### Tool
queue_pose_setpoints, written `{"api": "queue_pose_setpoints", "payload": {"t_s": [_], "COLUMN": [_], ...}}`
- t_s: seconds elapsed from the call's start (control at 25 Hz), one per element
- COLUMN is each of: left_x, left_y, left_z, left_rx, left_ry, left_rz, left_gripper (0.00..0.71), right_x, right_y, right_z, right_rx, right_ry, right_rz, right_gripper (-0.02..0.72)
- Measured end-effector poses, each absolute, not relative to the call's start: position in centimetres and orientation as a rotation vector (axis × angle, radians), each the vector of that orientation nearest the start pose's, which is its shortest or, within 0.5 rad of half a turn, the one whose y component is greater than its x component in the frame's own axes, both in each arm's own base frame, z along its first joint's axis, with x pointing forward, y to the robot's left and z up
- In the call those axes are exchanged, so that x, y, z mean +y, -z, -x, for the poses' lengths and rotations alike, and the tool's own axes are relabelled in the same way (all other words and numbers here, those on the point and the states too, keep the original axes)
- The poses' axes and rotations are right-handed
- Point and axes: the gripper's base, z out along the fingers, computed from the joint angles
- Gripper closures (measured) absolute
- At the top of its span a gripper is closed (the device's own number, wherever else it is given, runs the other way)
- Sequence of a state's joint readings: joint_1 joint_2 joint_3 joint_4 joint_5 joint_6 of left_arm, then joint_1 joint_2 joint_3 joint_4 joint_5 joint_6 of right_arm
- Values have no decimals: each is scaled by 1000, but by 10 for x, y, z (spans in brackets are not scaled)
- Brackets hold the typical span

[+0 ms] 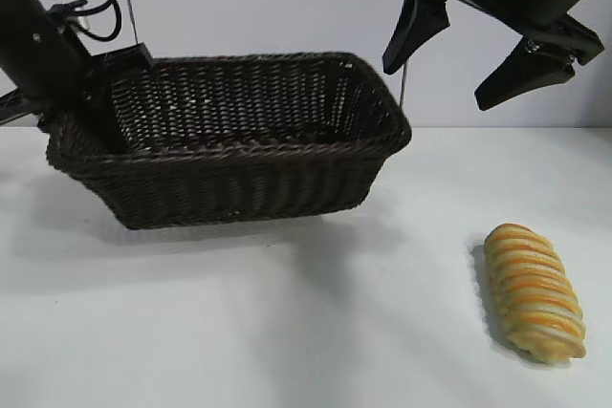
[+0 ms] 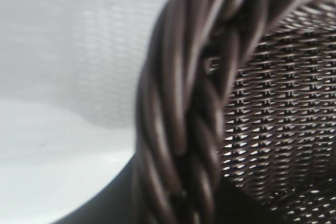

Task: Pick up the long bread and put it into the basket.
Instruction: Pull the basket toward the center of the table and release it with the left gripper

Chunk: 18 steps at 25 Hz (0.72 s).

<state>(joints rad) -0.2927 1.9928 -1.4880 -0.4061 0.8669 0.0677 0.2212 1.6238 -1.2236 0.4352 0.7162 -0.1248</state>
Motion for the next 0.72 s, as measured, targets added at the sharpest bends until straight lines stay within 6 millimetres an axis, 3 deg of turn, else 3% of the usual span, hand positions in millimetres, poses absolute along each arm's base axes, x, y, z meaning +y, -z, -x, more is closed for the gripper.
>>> {"api": "queue_pose_setpoints", "payload": {"t_s": [0.2, 0.56, 0.72], "left_x": [-147, -148, -148], "left_y": [-198, -155, -147], "left_z": [-393, -398, -399], "left_rx": [2842, 2932, 2938], "left_ry": [513, 491, 489], "left_rz": [-206, -182, -168], "left_gripper": [611, 611, 611], "right_x": [101, 101, 101], "right_y": [-274, -273, -273], "right_z": [-333, -332, -332], "right_rx": [2586, 2595, 2597], "right_ry": [-526, -528, -529], "right_rz": [125, 128, 129], "right_gripper": [8, 8, 8]}}
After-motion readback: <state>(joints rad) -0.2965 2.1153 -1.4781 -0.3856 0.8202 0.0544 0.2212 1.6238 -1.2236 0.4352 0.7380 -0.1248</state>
